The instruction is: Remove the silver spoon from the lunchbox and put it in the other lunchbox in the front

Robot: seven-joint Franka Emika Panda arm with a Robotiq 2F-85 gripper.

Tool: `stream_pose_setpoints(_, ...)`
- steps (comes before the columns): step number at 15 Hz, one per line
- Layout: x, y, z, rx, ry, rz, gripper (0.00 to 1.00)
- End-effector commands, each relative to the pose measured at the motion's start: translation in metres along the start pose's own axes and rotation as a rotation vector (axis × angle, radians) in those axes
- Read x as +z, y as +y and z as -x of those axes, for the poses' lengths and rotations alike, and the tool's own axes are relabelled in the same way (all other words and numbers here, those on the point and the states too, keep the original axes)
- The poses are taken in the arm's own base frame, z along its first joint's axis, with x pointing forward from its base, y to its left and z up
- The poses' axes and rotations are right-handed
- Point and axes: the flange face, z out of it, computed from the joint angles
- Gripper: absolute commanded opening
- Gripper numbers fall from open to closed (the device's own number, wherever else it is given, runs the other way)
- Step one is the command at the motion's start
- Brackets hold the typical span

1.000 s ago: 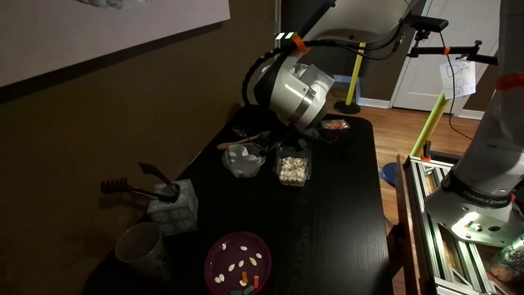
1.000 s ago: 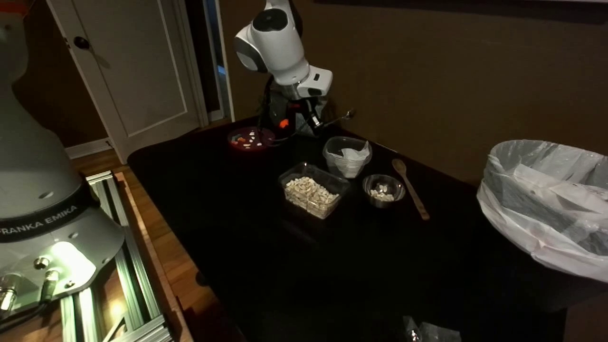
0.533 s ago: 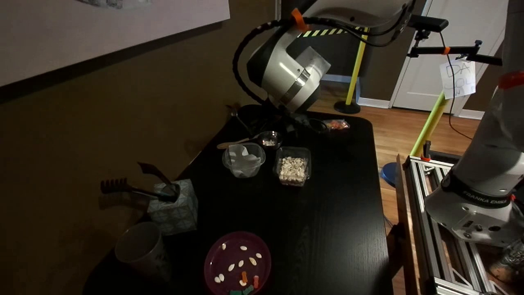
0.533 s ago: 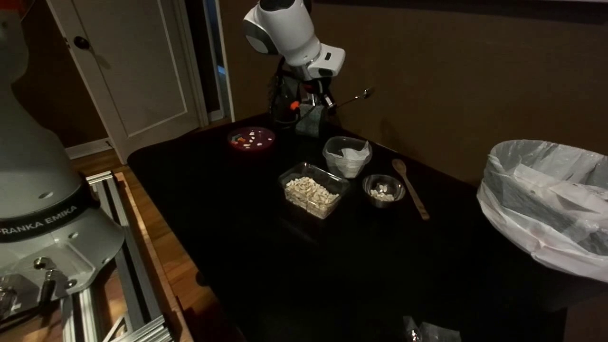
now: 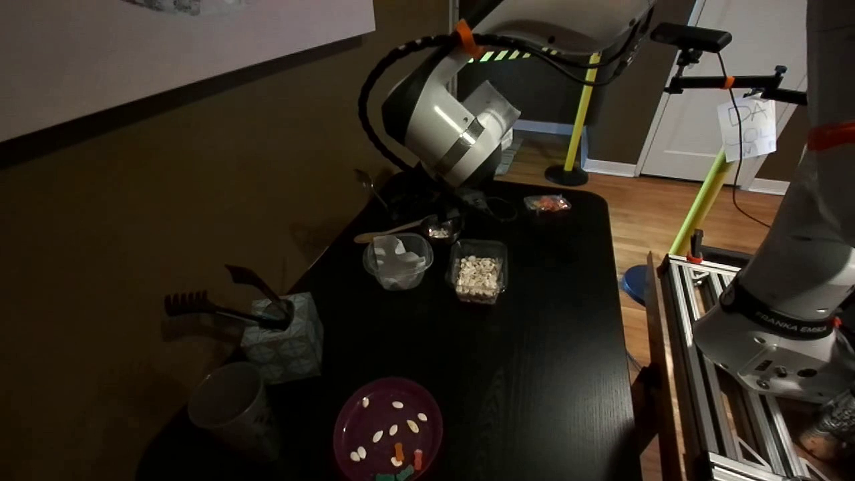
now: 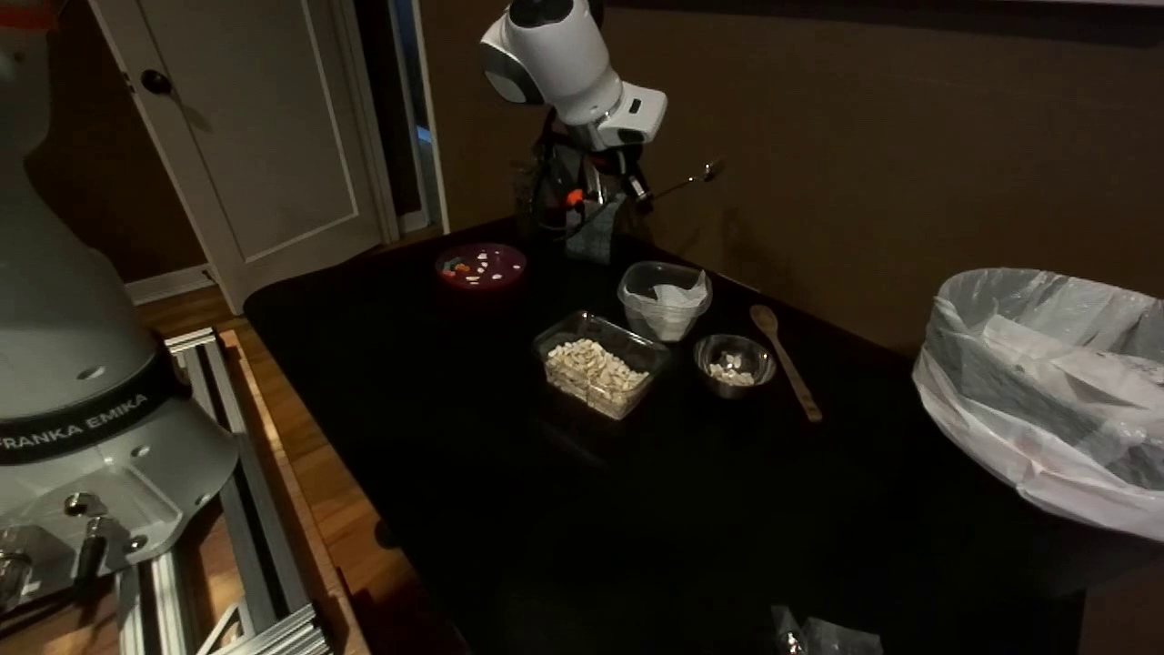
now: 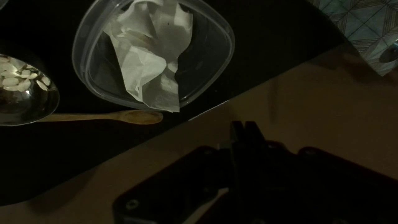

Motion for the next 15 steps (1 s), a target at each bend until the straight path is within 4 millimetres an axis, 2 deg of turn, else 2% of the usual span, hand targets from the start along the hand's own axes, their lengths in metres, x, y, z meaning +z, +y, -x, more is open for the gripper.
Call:
stream_pose_setpoints(1, 0.042, 0.005, 0.006, 0.043, 0.0, 0.056, 0.01)
stream_pose_setpoints(2, 0.049, 0.009, 0.009, 0.046, -0.007, 0.071, 0.01)
stream_pose_setpoints(6, 0.082, 0.051, 0.036, 0.064, -0.09, 0.135, 0.01)
stream_pose_setpoints(9, 0.096, 0.064, 0.034, 0.074, -0.16, 0.124, 0.01)
stream_pose_setpoints(10, 0.098, 0.064, 0.03, 0.076, -0.193, 0.112, 0.3)
stream_pose_setpoints(12, 0.095, 0.056, 0.012, 0.073, -0.234, 0.09, 0.38)
stream_pose_setpoints(15, 0.078, 0.038, -0.018, 0.062, -0.256, 0.06, 0.6)
